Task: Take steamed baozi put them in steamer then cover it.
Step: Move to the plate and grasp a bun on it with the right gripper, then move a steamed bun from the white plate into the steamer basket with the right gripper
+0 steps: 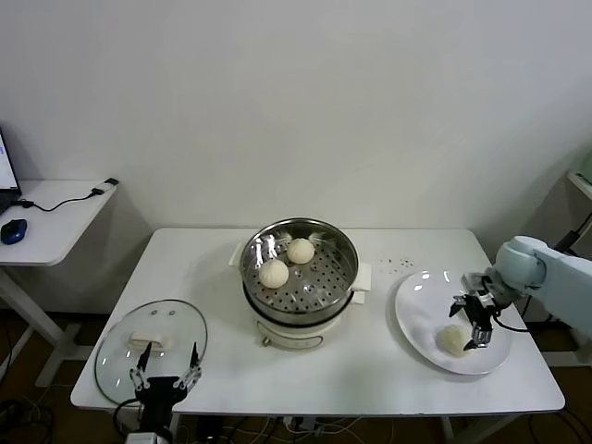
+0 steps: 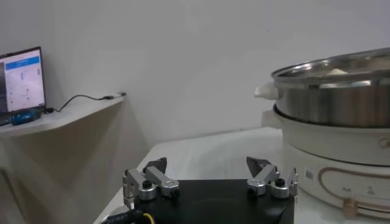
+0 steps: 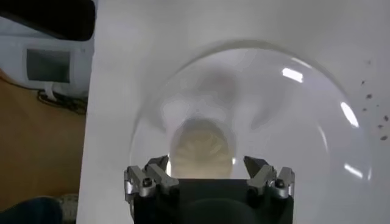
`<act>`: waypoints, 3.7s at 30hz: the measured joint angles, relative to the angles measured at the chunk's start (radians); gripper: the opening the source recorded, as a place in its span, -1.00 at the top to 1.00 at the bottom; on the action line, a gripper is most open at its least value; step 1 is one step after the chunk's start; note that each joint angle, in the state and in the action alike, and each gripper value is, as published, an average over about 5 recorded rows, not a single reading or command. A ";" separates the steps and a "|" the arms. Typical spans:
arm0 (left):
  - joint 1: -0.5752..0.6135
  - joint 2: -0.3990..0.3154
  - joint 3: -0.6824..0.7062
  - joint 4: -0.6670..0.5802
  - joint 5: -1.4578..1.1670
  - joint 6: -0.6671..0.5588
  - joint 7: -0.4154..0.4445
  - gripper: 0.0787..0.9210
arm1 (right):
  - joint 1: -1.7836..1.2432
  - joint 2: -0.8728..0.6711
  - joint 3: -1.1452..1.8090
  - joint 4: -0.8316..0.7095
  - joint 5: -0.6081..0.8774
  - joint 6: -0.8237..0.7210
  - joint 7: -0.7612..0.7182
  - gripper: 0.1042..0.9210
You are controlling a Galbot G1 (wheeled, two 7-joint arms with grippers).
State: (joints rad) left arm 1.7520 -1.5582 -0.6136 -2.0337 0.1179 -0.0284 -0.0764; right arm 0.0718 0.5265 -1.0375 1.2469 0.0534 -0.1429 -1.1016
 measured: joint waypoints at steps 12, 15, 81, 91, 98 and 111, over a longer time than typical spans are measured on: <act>0.009 0.000 0.002 0.000 0.000 0.001 0.000 -0.77 | -0.075 0.037 0.071 -0.046 -0.058 0.009 0.001 -0.66; 0.009 -0.001 0.002 0.001 0.000 0.001 0.000 -0.77 | -0.081 0.042 0.079 -0.052 -0.062 0.011 -0.004 -0.55; 0.058 0.008 -0.018 -0.007 -0.025 -0.008 -0.003 -0.77 | 0.455 0.846 -0.332 -0.105 -0.091 0.784 -0.152 -0.41; 0.058 0.008 -0.014 -0.004 -0.025 -0.008 -0.003 -0.77 | 0.437 0.849 -0.328 -0.096 -0.120 0.794 -0.145 -0.74; 0.060 0.008 -0.013 -0.005 -0.023 -0.008 -0.003 -0.77 | 0.455 0.832 -0.302 -0.088 -0.126 0.802 -0.144 -0.76; 0.066 0.008 0.000 -0.013 0.005 -0.020 -0.002 -0.77 | 0.602 0.684 -0.347 -0.075 -0.004 0.618 -0.066 -0.76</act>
State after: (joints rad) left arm 1.8181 -1.5505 -0.6139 -2.0471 0.1232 -0.0484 -0.0787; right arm 0.6743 1.2104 -1.3841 1.1717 0.0489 0.4746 -1.1673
